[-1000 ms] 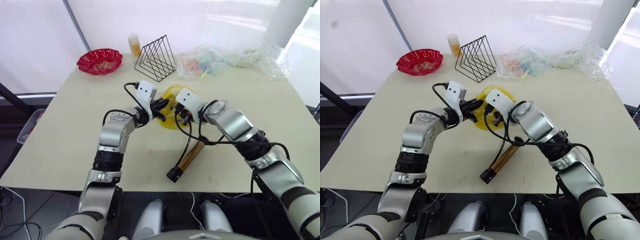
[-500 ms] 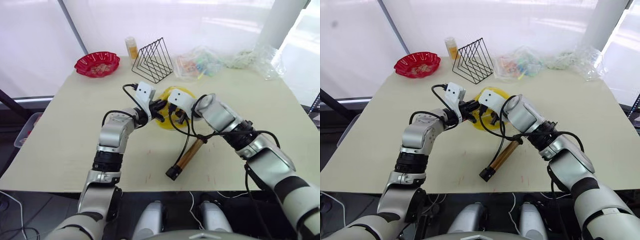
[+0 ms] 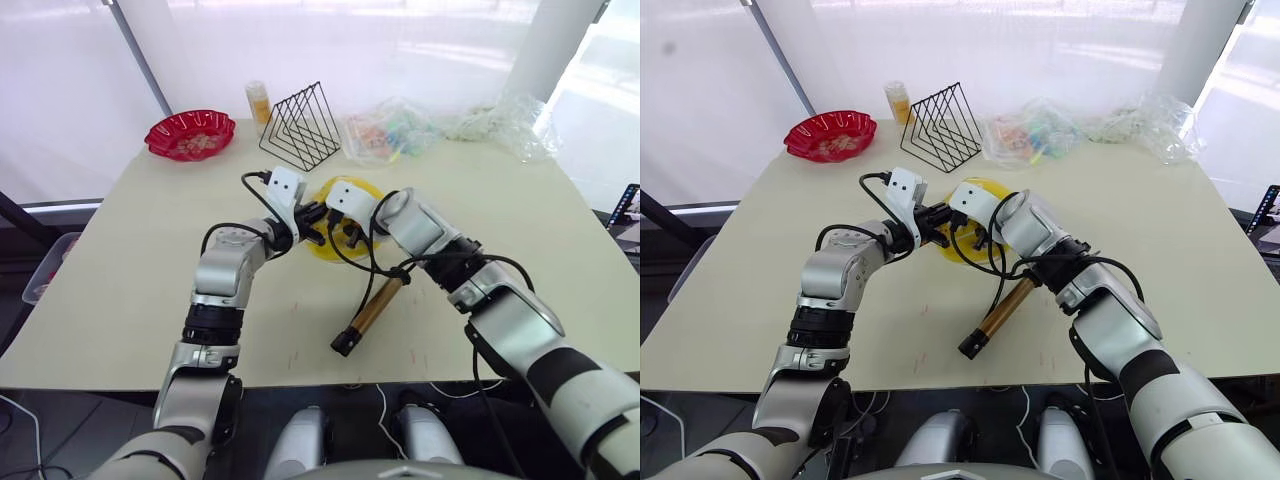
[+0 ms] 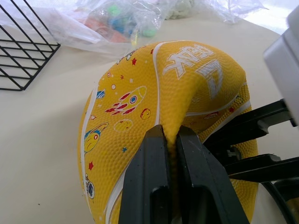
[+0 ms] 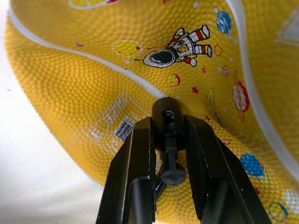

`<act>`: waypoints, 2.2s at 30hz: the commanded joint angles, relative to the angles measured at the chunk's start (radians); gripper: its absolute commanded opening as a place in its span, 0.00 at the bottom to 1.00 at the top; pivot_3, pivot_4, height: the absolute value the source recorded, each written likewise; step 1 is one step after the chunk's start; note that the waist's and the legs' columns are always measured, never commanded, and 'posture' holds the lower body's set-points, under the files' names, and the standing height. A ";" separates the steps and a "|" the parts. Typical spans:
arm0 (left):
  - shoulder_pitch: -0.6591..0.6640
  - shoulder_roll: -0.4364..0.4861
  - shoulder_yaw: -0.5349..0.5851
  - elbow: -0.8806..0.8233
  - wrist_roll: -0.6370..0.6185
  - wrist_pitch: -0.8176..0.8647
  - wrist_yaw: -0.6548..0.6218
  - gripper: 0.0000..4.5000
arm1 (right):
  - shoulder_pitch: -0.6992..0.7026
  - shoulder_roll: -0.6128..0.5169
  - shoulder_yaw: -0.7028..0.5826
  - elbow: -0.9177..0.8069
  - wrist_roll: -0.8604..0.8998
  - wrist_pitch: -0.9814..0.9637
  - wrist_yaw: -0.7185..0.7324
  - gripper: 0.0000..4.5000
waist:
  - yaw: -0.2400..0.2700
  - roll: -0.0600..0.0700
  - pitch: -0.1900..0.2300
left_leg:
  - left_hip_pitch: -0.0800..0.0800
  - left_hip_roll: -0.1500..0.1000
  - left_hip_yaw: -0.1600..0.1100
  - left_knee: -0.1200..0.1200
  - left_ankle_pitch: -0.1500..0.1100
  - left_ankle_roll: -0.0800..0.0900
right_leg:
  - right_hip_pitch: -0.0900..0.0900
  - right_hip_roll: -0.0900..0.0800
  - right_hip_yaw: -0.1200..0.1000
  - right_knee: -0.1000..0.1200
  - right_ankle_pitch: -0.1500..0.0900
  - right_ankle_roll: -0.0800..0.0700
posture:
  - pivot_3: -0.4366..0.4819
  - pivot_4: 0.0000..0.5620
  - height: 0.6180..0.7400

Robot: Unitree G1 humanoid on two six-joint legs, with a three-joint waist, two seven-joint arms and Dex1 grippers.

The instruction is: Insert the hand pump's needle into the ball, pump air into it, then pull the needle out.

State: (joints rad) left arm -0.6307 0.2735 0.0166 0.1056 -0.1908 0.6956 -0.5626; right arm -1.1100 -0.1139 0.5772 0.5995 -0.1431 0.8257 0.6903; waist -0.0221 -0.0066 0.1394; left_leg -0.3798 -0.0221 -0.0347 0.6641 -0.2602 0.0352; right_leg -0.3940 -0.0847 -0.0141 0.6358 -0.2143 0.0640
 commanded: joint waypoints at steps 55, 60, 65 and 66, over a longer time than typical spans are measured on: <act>-0.004 -0.046 -0.065 0.079 -0.013 0.009 -0.047 0.00 | 0.625 -0.224 -0.517 -1.072 0.256 0.124 -0.022 0.99 | 0.037 0.008 -0.001 | -0.018 -0.008 -0.023 -0.010 0.004 -0.005 | -0.008 -0.002 -0.017 -0.012 -0.002 -0.001 | 0.48 0.27 0.97; -0.012 -0.045 -0.071 0.093 -0.012 0.001 -0.053 0.00 | 0.826 -0.239 -0.658 -1.142 0.322 -0.068 -0.009 0.99 | 0.042 0.007 0.000 | -0.017 -0.008 -0.026 -0.010 0.004 -0.005 | -0.006 -0.003 -0.019 -0.012 -0.004 0.001 | 0.48 0.27 0.97; -0.019 -0.041 -0.076 0.106 -0.011 -0.008 -0.061 0.00 | 1.031 -0.231 -0.808 -1.162 0.453 -0.283 0.046 0.99 | 0.045 0.006 0.001 | -0.017 -0.008 -0.025 -0.010 0.004 -0.005 | -0.005 -0.003 -0.018 -0.013 -0.005 0.003 | 0.48 0.27 0.97; -0.021 -0.040 -0.078 0.109 -0.010 -0.011 -0.064 0.00 | 1.063 -0.237 -0.836 -1.156 0.480 -0.308 0.063 0.99 | 0.044 0.006 0.001 | -0.017 -0.008 -0.025 -0.010 0.004 -0.005 | -0.005 -0.003 -0.017 -0.012 -0.006 0.003 | 0.48 0.27 0.97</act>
State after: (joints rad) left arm -0.6729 0.2485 -0.0076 0.1639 -0.2007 0.6645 -0.6070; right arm -0.0647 -0.3469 -0.1945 -0.5158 0.2680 0.5989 0.7204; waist 0.0215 -0.0006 0.1404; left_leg -0.3966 -0.0302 -0.0593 0.6541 -0.2563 0.0298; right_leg -0.3992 -0.0878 -0.0315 0.6235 -0.2198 0.0670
